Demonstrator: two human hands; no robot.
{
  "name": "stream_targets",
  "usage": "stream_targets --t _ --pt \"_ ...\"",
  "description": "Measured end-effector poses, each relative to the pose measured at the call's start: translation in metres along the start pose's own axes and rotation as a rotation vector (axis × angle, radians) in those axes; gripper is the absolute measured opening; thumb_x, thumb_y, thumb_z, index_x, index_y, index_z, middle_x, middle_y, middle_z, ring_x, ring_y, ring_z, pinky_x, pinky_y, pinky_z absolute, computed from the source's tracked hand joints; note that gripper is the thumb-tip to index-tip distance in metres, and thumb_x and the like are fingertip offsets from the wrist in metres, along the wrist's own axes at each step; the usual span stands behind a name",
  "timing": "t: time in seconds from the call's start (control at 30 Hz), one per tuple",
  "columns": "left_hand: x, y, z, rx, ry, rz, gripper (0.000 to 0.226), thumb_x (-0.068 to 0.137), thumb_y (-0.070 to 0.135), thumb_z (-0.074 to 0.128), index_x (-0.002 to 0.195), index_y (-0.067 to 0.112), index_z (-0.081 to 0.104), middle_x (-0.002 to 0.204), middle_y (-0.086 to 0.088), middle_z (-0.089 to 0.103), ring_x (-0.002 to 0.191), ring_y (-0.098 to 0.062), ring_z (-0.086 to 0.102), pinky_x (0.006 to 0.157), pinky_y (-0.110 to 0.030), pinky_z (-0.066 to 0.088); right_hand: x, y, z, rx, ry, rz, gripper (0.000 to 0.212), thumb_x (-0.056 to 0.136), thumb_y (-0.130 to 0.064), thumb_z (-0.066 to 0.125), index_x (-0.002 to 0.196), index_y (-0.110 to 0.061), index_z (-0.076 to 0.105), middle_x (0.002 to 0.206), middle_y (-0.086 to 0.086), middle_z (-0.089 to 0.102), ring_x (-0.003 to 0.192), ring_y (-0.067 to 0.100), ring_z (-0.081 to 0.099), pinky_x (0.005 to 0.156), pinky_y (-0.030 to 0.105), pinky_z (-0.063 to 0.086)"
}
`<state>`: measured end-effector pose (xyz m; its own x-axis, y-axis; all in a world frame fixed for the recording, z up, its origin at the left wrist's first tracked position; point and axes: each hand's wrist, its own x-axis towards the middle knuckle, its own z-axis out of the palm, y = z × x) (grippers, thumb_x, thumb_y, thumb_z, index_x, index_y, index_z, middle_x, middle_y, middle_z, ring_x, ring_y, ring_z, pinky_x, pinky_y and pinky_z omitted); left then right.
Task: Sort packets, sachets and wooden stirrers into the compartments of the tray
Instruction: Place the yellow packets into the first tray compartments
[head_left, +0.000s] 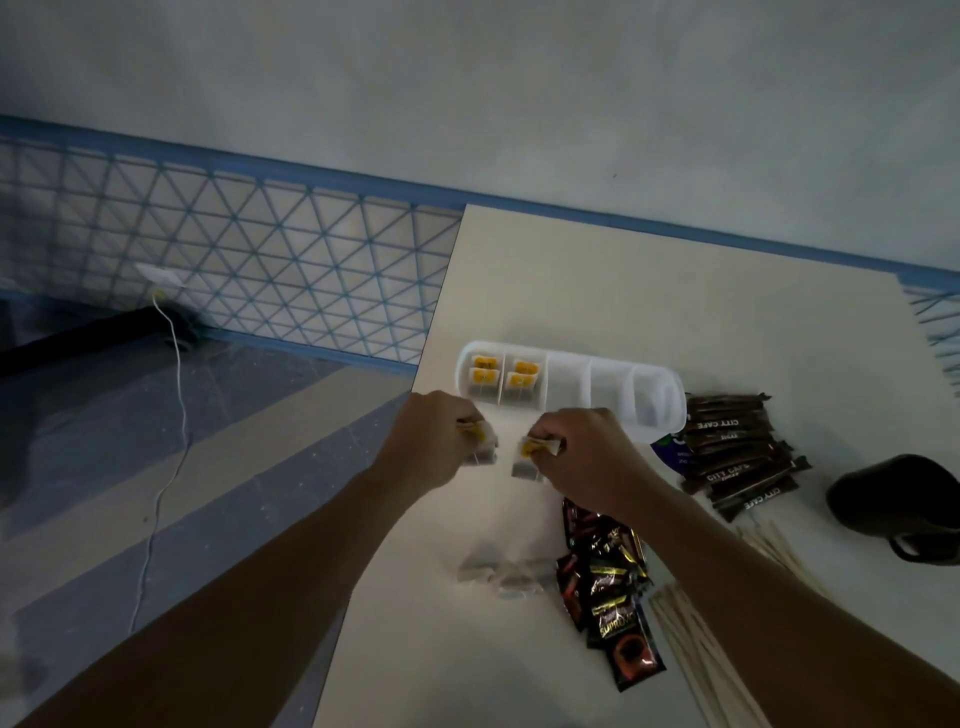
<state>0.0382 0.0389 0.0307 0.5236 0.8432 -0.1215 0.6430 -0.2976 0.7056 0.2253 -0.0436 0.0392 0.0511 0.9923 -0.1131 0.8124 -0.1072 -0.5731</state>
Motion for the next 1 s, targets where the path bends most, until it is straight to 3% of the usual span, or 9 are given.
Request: stream_targets --t 0.03,0.17,0.27,0.33,0.5,0.67,0.87,1.0 --pt "0.008 0.003 -0.005 0.010 0.022 0.012 0.007 0.084 0.018 0.073 0.087 0.015 0.078 0.078 0.002 0.074 0.060 0.001 0.062 0.059 -0.006 0.045 0.006 0.000 -0.004 0.005 0.015 -0.009 0.013 0.084 -0.008 0.069 0.092 -0.013 0.077 0.084 -0.003 0.072 0.067 0.004 0.056 0.059 0.008 0.034" --pt "0.042 0.008 -0.018 0.069 0.112 0.037 0.010 0.082 0.023 0.073 0.088 0.017 0.079 0.078 -0.006 0.074 0.075 -0.021 0.067 0.068 -0.031 0.054 0.031 -0.001 -0.016 -0.009 0.116 -0.025 0.013 0.080 -0.004 0.068 0.085 -0.013 0.077 0.076 -0.004 0.071 0.067 0.013 0.059 0.060 0.019 0.042" --pt "0.062 0.012 -0.025 0.034 0.150 0.018 0.008 0.081 0.014 0.072 0.081 0.019 0.078 0.072 0.001 0.073 0.066 -0.011 0.065 0.060 -0.021 0.049 0.050 -0.001 -0.020 0.002 0.218 -0.031 0.018 0.075 0.001 0.067 0.083 -0.011 0.077 0.073 0.001 0.072 0.062 0.013 0.054 0.058 0.008 0.036" --pt "0.072 0.011 -0.024 0.053 0.162 0.007 0.011 0.081 0.011 0.070 0.081 0.018 0.079 0.073 0.002 0.073 0.066 -0.011 0.066 0.058 -0.016 0.045 0.062 0.002 -0.021 0.014 0.246 -0.022 0.019 0.074 0.002 0.066 0.082 -0.011 0.077 0.071 0.001 0.072 0.061 0.013 0.054 0.056 0.009 0.035" --pt "0.084 0.001 -0.009 0.167 0.070 0.009 0.009 0.082 0.018 0.069 0.081 0.017 0.078 0.072 -0.007 0.073 0.067 -0.024 0.068 0.062 -0.032 0.056 0.079 0.012 -0.010 -0.007 0.146 0.044 0.019 0.073 0.002 0.064 0.081 -0.011 0.076 0.071 0.004 0.071 0.066 0.024 0.061 0.060 0.034 0.053" --pt "0.084 -0.004 0.009 0.293 0.043 -0.057 0.011 0.084 0.018 0.066 0.090 0.021 0.075 0.080 -0.008 0.070 0.074 -0.029 0.067 0.063 -0.033 0.056 0.083 0.016 0.004 -0.127 0.024 0.134 0.025 0.075 -0.005 0.061 0.092 -0.018 0.075 0.089 0.006 0.073 0.085 0.030 0.065 0.070 0.033 0.054" --pt "0.088 -0.013 0.020 0.326 0.024 -0.056 0.017 0.082 0.025 0.063 0.093 0.029 0.075 0.083 -0.004 0.070 0.076 -0.027 0.065 0.067 -0.035 0.058 0.087 0.015 0.009 -0.256 -0.003 0.167 0.026 0.081 -0.013 0.060 0.100 -0.023 0.073 0.098 0.002 0.072 0.094 0.029 0.065 0.067 0.028 0.044" --pt "0.089 -0.016 0.023 0.351 0.021 -0.038 0.019 0.082 0.024 0.064 0.096 0.030 0.075 0.085 -0.002 0.070 0.078 -0.025 0.065 0.067 -0.034 0.057 0.089 0.016 0.009 -0.278 0.002 0.147 0.023 0.086 -0.020 0.062 0.104 -0.028 0.073 0.103 -0.005 0.072 0.097 0.023 0.066 0.074 0.031 0.050"
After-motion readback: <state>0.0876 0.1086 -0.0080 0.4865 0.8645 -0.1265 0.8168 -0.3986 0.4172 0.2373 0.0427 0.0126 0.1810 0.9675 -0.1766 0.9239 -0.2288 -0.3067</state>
